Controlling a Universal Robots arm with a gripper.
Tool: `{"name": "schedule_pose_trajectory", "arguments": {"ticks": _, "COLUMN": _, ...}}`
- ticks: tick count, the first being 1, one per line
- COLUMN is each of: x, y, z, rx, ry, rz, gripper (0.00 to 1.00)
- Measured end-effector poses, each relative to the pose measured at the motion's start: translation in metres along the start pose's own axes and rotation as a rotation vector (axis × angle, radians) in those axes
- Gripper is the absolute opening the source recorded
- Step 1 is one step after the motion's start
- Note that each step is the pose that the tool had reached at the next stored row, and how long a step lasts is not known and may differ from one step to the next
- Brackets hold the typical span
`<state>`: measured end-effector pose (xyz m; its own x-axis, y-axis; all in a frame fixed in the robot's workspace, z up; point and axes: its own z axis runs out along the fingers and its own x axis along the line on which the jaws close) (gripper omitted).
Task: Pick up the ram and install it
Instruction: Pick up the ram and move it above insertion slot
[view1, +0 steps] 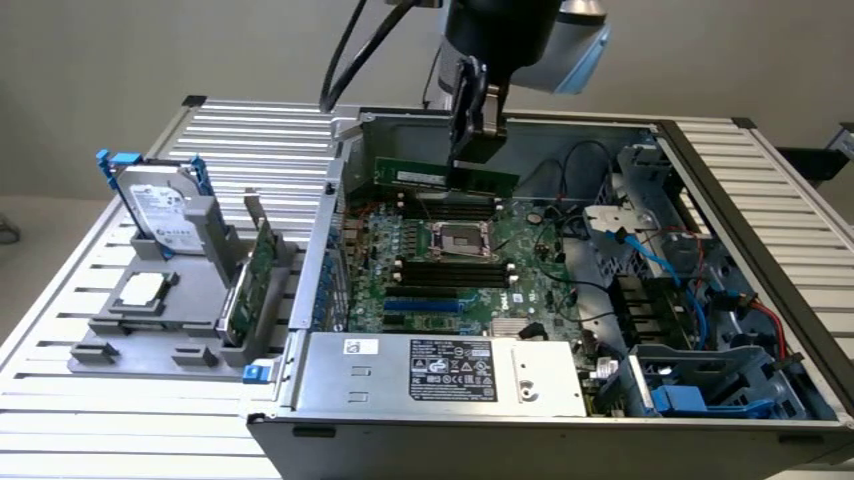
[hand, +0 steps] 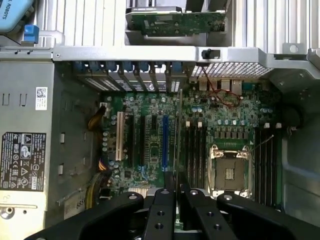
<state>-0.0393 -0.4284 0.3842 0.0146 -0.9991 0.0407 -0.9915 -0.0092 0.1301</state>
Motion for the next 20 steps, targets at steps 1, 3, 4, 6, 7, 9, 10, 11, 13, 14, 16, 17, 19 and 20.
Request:
{"name": "schedule_pose_trajectory", "arguments": {"ticks": 1, "x": -0.002, "y": -0.0012, "z": 0.0005, "rx": 0.0021, "ry": 0.0002, "rz": 0.0, "gripper": 0.14}}
{"name": "schedule_pose_trajectory", "arguments": {"ticks": 3, "x": -0.007, "y": -0.0038, "z": 0.0014, "rx": 0.0075, "ry": 0.0001, "rz": 0.0, "gripper": 0.14}}
{"name": "schedule_pose_trajectory", "arguments": {"ticks": 4, "x": -0.009, "y": -0.0051, "z": 0.0018, "rx": 0.0104, "ry": 0.0001, "rz": 0.0, "gripper": 0.14}}
{"name": "schedule_pose_trajectory", "arguments": {"ticks": 6, "x": -0.013, "y": -0.0079, "z": 0.0027, "rx": 0.0165, "ry": 0.0002, "rz": 0.0, "gripper": 0.14}}
{"name": "schedule_pose_trajectory", "arguments": {"ticks": 7, "x": -0.015, "y": -0.0093, "z": 0.0031, "rx": 0.0195, "ry": 0.0003, "rz": 0.0, "gripper": 0.14}}
{"name": "schedule_pose_trajectory", "arguments": {"ticks": 9, "x": -0.019, "y": -0.0121, "z": 0.0039, "rx": 0.0255, "ry": 0.0004, "rz": 0.001, "gripper": 0.14}}
{"name": "schedule_pose_trajectory", "arguments": {"ticks": 10, "x": -0.021, "y": -0.0134, "z": 0.0044, "rx": 0.0285, "ry": 0.0004, "rz": 0.001, "gripper": 0.14}}
{"name": "schedule_pose_trajectory", "arguments": {"ticks": 11, "x": -0.023, "y": -0.0148, "z": 0.0048, "rx": 0.0314, "ry": 0.0004, "rz": 0.001, "gripper": 0.14}}
{"name": "schedule_pose_trajectory", "arguments": {"ticks": 13, "x": -0.027, "y": -0.0173, "z": 0.0058, "rx": 0.037, "ry": 0.0006, "rz": 0.0, "gripper": 0.14}}
{"name": "schedule_pose_trajectory", "arguments": {"ticks": 14, "x": -0.029, "y": -0.0183, "z": 0.0064, "rx": 0.0394, "ry": 0.0007, "rz": 0.0, "gripper": 0.14}}
{"name": "schedule_pose_trajectory", "arguments": {"ticks": 16, "x": -0.034, "y": -0.0195, "z": 0.0081, "rx": 0.0438, "ry": 0.0017, "rz": 0.0, "gripper": 0.14}}
{"name": "schedule_pose_trajectory", "arguments": {"ticks": 17, "x": -0.037, "y": -0.0197, "z": 0.0091, "rx": 0.046, "ry": 0.0027, "rz": 0.0, "gripper": 0.14}}
{"name": "schedule_pose_trajectory", "arguments": {"ticks": 19, "x": -0.043, "y": -0.02, "z": 0.0109, "rx": 0.0516, "ry": 0.0069, "rz": 0.0, "gripper": 0.14}}
{"name": "schedule_pose_trajectory", "arguments": {"ticks": 20, "x": -0.046, "y": -0.0202, "z": 0.0118, "rx": 0.0545, "ry": 0.0104, "rz": 0.0, "gripper": 0.14}}
